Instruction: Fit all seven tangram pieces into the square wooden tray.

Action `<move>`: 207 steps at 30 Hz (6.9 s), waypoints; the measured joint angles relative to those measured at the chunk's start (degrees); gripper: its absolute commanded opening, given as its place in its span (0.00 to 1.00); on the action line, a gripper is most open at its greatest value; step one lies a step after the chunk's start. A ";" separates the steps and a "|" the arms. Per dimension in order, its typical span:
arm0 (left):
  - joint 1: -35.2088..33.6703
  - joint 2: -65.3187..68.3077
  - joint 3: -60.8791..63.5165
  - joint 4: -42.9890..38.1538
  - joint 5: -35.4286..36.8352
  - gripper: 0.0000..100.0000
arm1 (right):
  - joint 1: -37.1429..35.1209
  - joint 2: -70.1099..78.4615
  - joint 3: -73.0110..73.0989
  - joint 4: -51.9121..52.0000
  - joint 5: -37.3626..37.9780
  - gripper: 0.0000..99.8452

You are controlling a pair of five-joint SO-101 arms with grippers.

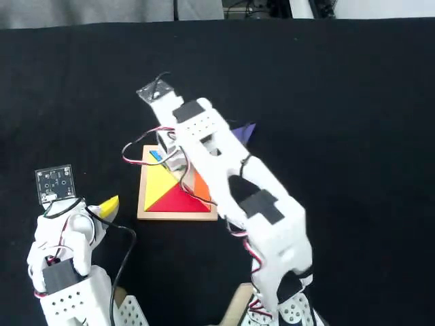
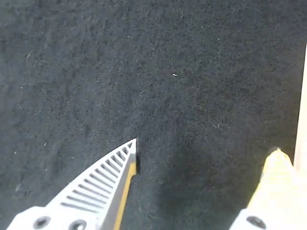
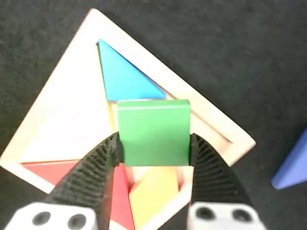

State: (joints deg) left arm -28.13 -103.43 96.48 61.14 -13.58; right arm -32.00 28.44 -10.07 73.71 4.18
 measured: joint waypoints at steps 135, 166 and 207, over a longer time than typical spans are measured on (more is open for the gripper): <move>0.00 0.00 0.00 0.00 -0.18 0.40 | 30.68 -41.23 58.02 -6.33 65.49 0.33; 0.00 0.00 0.00 0.00 -0.18 0.40 | 30.86 -33.49 58.20 -15.65 66.90 0.19; 0.00 0.00 0.00 0.00 -0.18 0.40 | -1.41 -24.44 30.68 -10.20 -17.93 0.07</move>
State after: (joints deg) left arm -28.13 -103.43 96.48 61.14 -13.76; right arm -33.41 4.00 20.62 63.52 -13.76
